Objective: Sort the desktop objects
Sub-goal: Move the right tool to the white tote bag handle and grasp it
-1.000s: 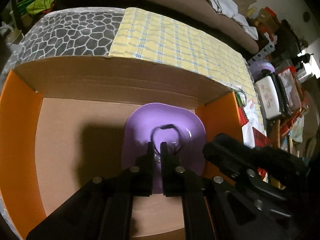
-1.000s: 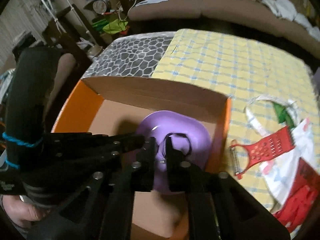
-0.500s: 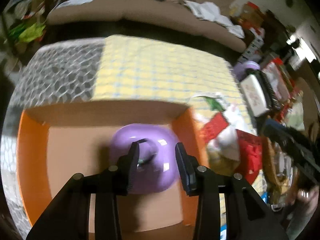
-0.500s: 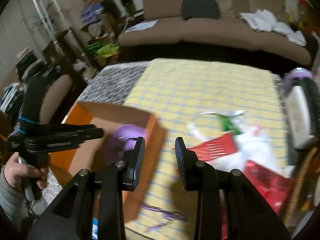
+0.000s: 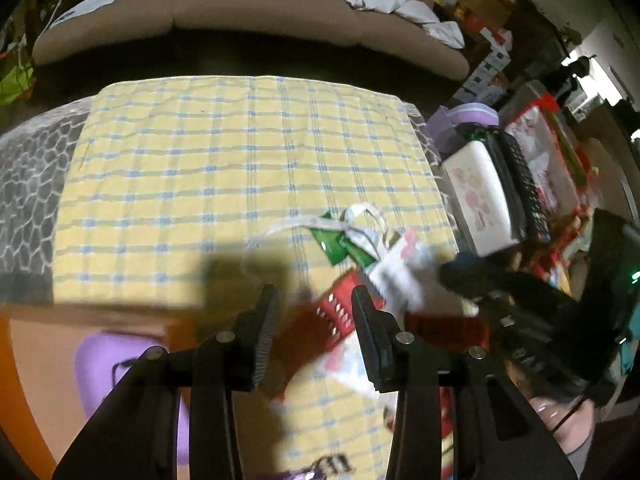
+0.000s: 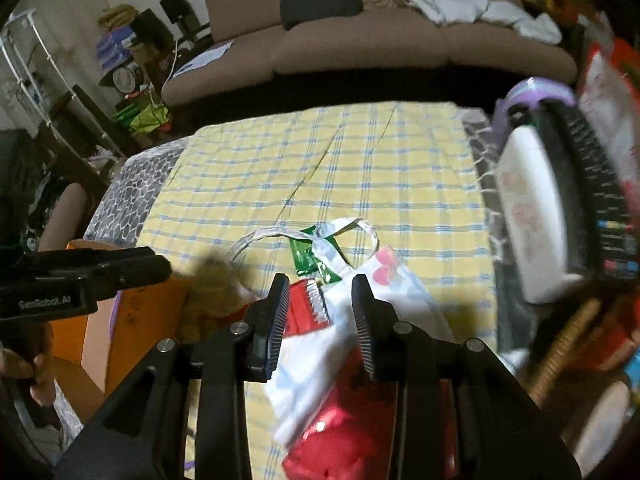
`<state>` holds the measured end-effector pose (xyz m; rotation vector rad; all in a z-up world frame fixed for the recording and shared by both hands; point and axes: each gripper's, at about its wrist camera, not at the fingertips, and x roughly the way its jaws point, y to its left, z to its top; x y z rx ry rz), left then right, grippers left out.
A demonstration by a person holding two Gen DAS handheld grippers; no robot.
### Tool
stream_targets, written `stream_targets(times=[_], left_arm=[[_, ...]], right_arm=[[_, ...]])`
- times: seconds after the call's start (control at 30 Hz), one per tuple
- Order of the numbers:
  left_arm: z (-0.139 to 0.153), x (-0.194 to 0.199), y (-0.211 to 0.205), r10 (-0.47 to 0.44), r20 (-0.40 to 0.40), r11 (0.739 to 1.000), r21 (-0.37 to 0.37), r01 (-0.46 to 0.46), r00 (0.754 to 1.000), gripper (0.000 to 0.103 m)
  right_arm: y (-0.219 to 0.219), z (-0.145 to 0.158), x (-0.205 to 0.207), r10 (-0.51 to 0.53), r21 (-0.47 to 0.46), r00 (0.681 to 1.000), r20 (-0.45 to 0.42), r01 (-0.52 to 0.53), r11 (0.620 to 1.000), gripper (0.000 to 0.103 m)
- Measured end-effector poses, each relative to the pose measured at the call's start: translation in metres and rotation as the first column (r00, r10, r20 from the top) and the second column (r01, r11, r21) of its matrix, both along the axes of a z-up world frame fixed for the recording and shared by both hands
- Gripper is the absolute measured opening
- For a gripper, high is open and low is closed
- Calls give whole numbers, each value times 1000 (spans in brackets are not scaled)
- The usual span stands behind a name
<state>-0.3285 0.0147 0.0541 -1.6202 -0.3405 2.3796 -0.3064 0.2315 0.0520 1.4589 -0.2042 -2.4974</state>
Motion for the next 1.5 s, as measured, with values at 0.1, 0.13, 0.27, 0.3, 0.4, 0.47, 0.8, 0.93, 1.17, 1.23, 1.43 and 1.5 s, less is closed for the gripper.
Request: stream_targets(times=[0.1, 0.13, 0.27, 0.3, 0.4, 0.47, 0.8, 0.93, 1.17, 1.23, 1.43, 1.5], left_arm=[[-6, -20, 5, 26, 4, 999, -24, -26, 1000, 39], [-8, -27, 5, 32, 6, 999, -22, -32, 999, 39], [-18, -47, 9, 31, 19, 998, -61, -30, 999, 39], [-20, -52, 10, 28, 18, 997, -69, -26, 999, 39], [-24, -61, 14, 25, 19, 996, -81, -24, 999, 39], [-28, -68, 18, 26, 22, 996, -86, -24, 999, 45], [-61, -81, 39, 47, 80, 997, -68, -42, 996, 46], [-56, -76, 30, 62, 72, 997, -58, -58, 995, 42], [-37, -75, -6, 104, 51, 994, -38, -102, 993, 42], [-37, -73, -8, 98, 54, 995, -29, -97, 994, 42], [-40, -53, 4, 40, 70, 999, 7, -41, 997, 42], [-37, -42, 6, 30, 73, 999, 27, -33, 997, 42]], right_arm=[[-3, -22, -25, 12, 7, 1000, -4, -12, 1000, 28], [-3, -28, -32, 14, 5, 1000, -12, -14, 1000, 28], [-4, -66, -52, 27, 7, 996, 86, -27, 1000, 28], [-4, -74, -51, 27, 23, 994, 109, -29, 999, 28], [-1, -92, -37, 53, 21, 978, 203, -59, 998, 29], [-1, -92, -22, 78, 62, 974, 211, -93, 994, 29], [-17, -71, 24, 188, 109, 940, 285, -227, 968, 29], [-21, -29, -4, 161, 112, 985, 66, -168, 979, 28], [-31, -65, -56, 93, 147, 992, 82, -105, 984, 20], [-26, -78, -58, 90, 93, 988, 124, -102, 990, 23], [-32, -87, -48, 99, 154, 987, 126, -118, 981, 3], [-25, -66, -43, 69, 86, 996, 56, -74, 994, 3]])
